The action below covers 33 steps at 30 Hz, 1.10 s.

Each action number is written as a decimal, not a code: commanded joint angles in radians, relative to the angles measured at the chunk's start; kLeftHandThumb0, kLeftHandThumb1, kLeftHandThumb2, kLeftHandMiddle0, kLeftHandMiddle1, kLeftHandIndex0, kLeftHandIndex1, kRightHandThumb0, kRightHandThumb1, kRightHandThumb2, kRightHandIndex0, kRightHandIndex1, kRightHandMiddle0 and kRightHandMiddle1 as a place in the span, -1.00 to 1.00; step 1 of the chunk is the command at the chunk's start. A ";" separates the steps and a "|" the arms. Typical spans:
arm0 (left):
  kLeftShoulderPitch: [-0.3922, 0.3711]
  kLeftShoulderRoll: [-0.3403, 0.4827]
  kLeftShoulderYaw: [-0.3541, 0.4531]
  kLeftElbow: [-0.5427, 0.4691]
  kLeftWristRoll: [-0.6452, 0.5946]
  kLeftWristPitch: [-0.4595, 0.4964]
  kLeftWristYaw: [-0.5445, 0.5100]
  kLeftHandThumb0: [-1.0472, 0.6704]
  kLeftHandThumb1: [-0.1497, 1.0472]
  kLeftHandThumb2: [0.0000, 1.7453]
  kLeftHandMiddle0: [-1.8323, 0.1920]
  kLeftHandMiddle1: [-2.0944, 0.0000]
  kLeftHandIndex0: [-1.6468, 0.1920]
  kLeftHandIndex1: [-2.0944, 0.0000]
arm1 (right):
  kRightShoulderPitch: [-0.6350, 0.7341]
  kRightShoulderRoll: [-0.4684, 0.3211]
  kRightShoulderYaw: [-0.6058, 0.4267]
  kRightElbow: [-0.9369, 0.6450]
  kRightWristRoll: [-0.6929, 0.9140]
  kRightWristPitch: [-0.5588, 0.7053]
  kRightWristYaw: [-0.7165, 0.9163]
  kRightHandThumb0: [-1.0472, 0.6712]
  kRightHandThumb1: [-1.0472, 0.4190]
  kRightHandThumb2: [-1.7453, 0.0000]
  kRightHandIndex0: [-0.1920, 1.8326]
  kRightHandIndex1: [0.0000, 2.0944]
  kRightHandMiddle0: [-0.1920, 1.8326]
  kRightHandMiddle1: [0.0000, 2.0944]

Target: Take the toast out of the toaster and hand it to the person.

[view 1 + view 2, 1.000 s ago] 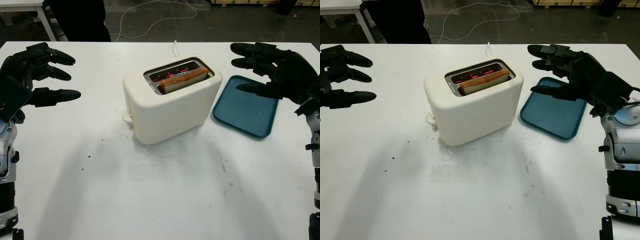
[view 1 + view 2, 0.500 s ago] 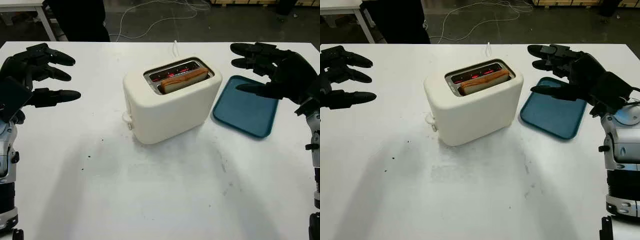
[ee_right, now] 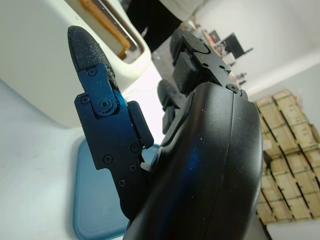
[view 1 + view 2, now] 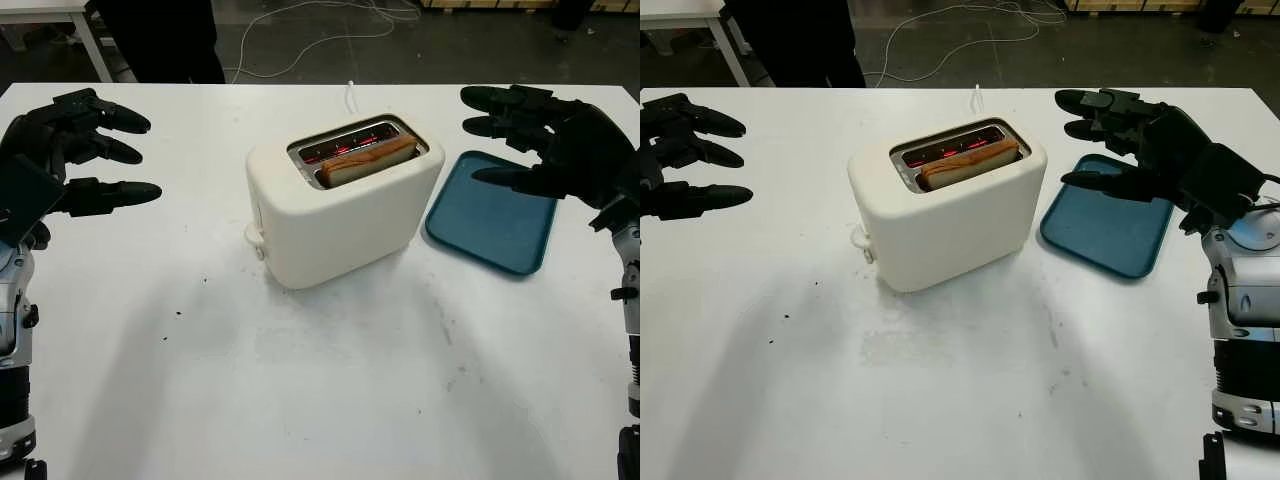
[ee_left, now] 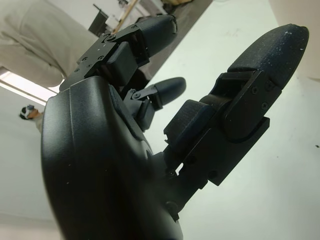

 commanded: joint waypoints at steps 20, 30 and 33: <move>0.009 -0.007 -0.002 -0.007 -0.001 -0.010 0.002 -1.00 0.14 -1.00 0.25 0.01 0.16 0.15 | -0.002 -0.001 -0.001 -0.001 0.003 -0.003 0.005 -0.54 -0.67 1.00 -0.68 -0.45 -0.40 -1.00; 0.008 -0.005 -0.005 -0.013 0.005 -0.003 0.007 -1.00 0.14 -1.00 0.24 0.02 0.15 0.15 | -0.002 -0.003 0.000 -0.001 -0.002 -0.010 0.002 -0.55 -0.67 1.00 -0.68 -0.44 -0.39 -1.00; 0.008 -0.004 -0.006 -0.010 0.007 -0.010 0.007 -1.00 0.15 -1.00 0.23 0.02 0.15 0.15 | -0.005 -0.002 0.001 0.008 -0.002 -0.017 0.005 -0.57 -0.67 1.00 -0.68 -0.43 -0.39 -1.00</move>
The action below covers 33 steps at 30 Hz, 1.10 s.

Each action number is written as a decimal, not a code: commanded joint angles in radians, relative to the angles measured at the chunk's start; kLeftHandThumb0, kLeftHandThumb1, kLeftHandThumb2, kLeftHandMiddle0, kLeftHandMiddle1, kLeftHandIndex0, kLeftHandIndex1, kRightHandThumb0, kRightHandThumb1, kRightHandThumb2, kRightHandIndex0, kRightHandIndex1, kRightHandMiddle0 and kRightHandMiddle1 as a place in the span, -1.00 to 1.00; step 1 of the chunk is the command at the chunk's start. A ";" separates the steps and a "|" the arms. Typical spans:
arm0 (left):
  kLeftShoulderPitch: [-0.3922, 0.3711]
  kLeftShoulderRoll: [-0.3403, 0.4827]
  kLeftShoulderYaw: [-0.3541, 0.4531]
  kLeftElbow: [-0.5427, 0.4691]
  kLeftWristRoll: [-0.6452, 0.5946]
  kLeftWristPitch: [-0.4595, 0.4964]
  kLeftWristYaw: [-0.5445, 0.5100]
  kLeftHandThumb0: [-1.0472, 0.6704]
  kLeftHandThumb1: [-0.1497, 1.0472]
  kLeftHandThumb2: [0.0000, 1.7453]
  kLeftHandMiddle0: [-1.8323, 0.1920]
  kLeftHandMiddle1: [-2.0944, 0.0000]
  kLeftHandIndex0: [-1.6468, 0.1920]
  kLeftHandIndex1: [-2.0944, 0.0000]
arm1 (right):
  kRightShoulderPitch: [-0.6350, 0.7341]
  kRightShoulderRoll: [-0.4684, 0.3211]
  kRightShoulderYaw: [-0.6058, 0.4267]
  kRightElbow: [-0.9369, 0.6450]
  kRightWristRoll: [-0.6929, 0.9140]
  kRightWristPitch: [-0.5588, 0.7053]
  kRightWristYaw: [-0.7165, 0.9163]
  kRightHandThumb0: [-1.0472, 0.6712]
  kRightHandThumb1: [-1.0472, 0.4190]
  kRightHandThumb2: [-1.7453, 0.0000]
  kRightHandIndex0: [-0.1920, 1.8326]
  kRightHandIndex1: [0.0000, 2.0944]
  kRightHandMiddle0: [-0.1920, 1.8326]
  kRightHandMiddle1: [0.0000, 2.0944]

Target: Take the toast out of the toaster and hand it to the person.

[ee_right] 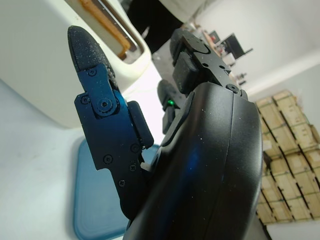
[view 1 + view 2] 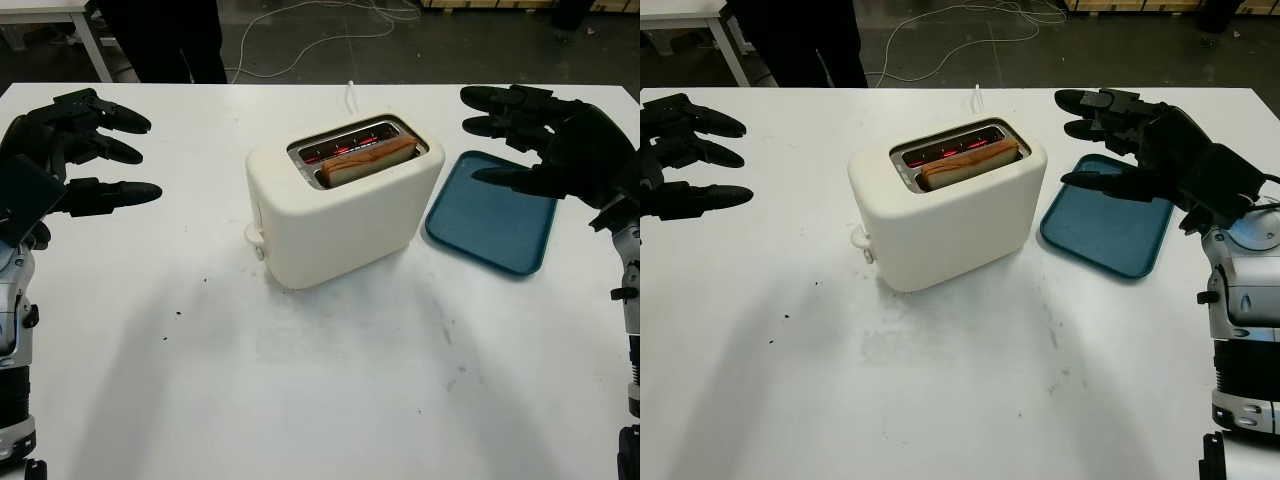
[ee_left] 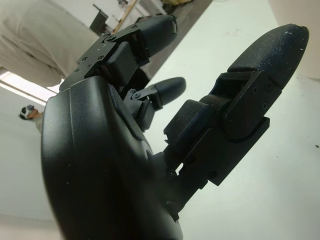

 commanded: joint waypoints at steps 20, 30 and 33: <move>0.010 -0.003 -0.001 -0.015 0.003 -0.002 0.005 -1.00 0.15 -1.00 0.23 0.03 0.14 0.16 | -0.001 0.001 -0.006 0.001 0.008 -0.004 0.002 -0.56 -0.66 1.00 -0.70 -0.42 -0.39 -1.00; 0.012 -0.002 0.000 -0.017 0.003 0.002 0.004 -1.00 0.14 -1.00 0.23 0.03 0.14 0.17 | 0.000 0.002 -0.003 0.003 0.004 -0.011 0.000 -0.55 -0.67 1.00 -0.70 -0.42 -0.39 -1.00; 0.013 -0.005 0.002 -0.015 -0.002 0.001 0.004 -1.00 0.14 -1.00 0.24 0.03 0.14 0.17 | 0.001 0.001 -0.004 0.003 0.005 -0.013 0.002 -0.56 -0.67 1.00 -0.69 -0.41 -0.39 -1.00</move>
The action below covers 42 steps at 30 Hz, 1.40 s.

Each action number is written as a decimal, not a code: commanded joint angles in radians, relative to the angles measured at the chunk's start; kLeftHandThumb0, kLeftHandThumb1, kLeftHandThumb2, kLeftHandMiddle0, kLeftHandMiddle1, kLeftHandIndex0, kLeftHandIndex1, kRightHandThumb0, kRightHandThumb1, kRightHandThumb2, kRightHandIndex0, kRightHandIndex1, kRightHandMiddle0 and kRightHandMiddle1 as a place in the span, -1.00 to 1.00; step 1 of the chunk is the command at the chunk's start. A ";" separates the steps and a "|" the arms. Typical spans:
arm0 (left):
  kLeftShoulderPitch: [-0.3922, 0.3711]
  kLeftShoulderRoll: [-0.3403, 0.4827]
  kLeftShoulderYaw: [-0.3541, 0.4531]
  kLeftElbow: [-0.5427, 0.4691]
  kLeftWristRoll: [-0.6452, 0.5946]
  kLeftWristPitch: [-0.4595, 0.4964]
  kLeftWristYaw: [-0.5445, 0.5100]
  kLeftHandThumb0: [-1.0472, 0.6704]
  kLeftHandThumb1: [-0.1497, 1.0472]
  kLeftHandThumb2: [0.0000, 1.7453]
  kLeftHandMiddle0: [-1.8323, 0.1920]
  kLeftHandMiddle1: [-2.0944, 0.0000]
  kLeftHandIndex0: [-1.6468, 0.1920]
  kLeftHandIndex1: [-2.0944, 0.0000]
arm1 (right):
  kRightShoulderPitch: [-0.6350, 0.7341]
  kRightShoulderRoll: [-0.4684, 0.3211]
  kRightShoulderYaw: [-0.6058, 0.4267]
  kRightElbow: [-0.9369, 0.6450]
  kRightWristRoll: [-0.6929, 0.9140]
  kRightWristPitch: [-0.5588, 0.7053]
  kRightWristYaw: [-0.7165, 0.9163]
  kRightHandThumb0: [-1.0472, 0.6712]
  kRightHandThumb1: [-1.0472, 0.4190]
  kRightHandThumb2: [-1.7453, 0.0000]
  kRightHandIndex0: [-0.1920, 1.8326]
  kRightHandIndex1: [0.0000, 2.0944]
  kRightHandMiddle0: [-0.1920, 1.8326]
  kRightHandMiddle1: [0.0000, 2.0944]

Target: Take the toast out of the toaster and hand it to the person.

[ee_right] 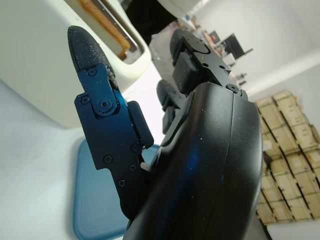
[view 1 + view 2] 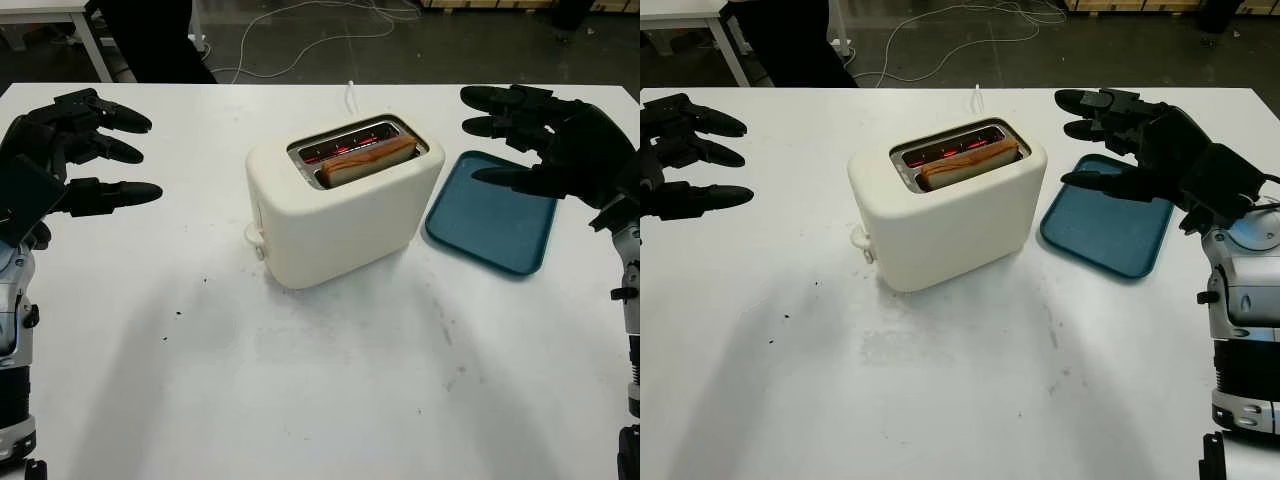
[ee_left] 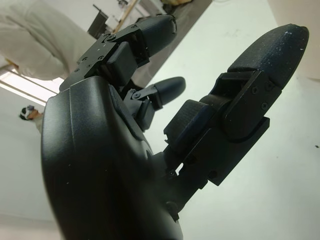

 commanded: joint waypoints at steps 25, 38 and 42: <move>0.011 -0.010 0.003 -0.015 -0.007 0.001 0.004 -1.00 0.12 -1.00 0.25 0.01 0.15 0.15 | 0.002 0.002 -0.003 0.005 0.001 -0.021 0.001 -0.56 -0.68 1.00 -0.70 -0.40 -0.39 -1.00; 0.007 -0.004 -0.002 -0.009 0.003 -0.006 0.004 -1.00 0.14 -1.00 0.23 0.02 0.14 0.15 | -0.003 0.000 0.001 0.007 -0.004 -0.021 0.002 -0.58 -0.68 1.00 -0.69 -0.40 -0.39 -1.00; 0.007 -0.004 -0.002 -0.011 0.001 -0.003 0.002 -1.00 0.14 -1.00 0.23 0.02 0.14 0.16 | -0.006 0.003 0.001 0.006 0.002 -0.009 0.001 -0.58 -0.67 1.00 -0.69 -0.41 -0.39 -1.00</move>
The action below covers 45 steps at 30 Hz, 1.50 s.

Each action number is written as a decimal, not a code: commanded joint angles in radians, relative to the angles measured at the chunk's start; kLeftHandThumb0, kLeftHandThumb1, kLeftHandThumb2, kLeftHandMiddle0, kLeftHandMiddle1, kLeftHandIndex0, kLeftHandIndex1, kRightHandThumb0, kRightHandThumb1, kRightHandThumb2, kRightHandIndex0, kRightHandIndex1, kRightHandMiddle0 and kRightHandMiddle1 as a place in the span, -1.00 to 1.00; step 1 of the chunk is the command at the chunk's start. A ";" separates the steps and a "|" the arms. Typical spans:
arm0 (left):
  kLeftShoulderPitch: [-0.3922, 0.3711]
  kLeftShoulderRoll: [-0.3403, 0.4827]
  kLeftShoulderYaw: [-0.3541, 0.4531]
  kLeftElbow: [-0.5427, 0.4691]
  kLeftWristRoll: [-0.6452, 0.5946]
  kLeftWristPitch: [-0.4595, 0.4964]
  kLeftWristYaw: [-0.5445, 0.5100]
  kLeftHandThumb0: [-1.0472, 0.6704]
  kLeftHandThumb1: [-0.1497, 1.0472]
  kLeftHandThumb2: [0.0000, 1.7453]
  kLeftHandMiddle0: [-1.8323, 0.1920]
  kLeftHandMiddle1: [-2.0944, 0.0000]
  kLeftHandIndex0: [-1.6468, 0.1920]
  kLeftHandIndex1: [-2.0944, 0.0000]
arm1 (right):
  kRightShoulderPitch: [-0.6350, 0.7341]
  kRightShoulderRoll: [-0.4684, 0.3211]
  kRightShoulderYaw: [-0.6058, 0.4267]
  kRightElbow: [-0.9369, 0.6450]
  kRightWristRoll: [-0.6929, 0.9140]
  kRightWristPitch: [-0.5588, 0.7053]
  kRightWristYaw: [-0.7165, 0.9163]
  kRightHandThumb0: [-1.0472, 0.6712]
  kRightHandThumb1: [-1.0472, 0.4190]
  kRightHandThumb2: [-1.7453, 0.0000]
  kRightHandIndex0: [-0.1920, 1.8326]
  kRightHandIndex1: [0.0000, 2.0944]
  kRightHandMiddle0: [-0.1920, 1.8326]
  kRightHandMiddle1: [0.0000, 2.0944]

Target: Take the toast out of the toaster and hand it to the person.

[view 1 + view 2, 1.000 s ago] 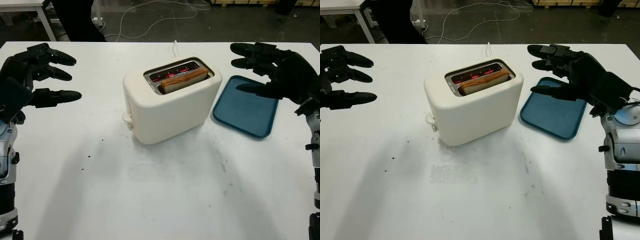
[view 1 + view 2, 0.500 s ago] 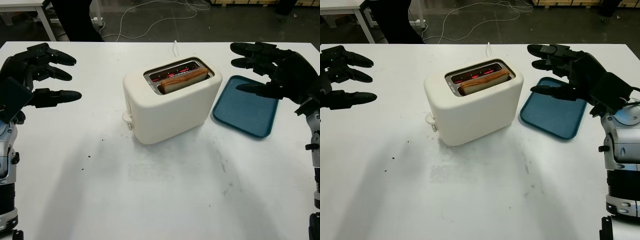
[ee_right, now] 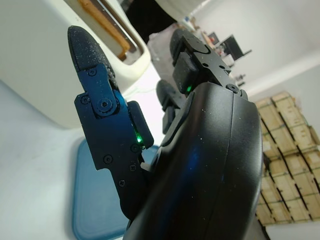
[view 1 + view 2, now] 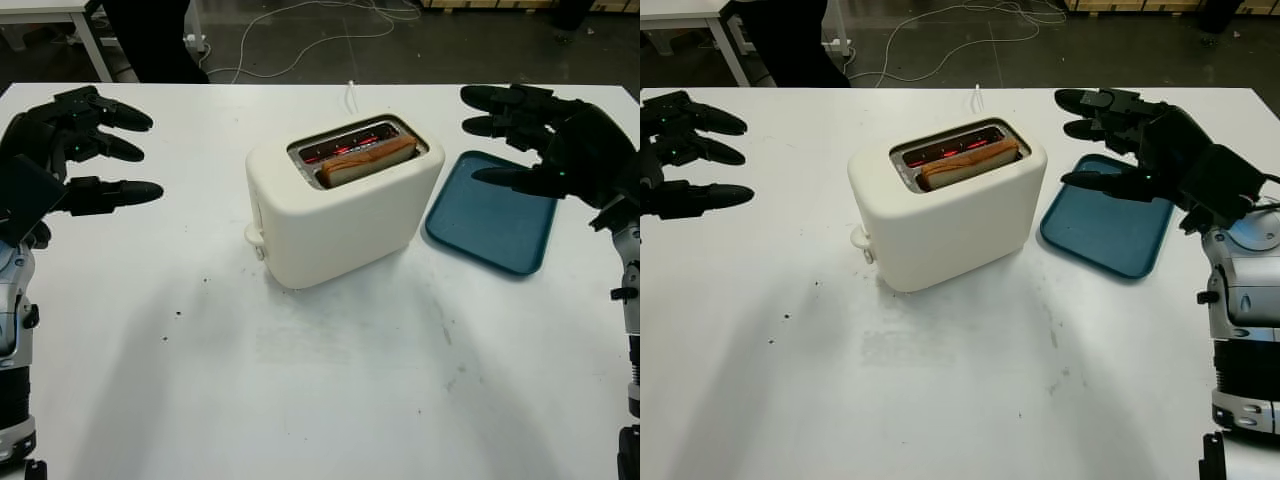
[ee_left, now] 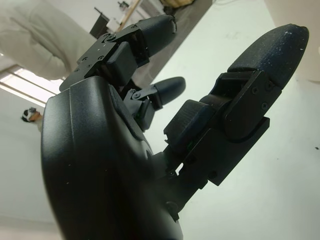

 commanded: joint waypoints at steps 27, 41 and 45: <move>-0.014 -0.016 0.006 0.072 0.004 -0.027 0.028 -1.00 0.11 -1.00 0.33 -0.12 0.23 0.03 | -0.001 0.001 -0.001 0.004 0.002 -0.011 0.004 -0.57 -0.68 1.00 -0.70 -0.40 -0.40 -1.00; -0.055 -0.006 0.001 0.211 0.015 -0.080 0.038 -1.00 0.08 -1.00 0.32 -0.14 0.26 -0.04 | 0.000 0.005 -0.004 0.002 0.005 -0.005 -0.001 -0.58 -0.67 1.00 -0.70 -0.40 -0.39 -0.99; -0.053 -0.006 0.000 0.210 0.015 -0.081 0.039 -1.00 0.07 -1.00 0.31 -0.14 0.26 -0.04 | 0.000 0.003 -0.002 0.000 0.002 -0.005 -0.001 -0.58 -0.67 1.00 -0.69 -0.40 -0.39 -0.99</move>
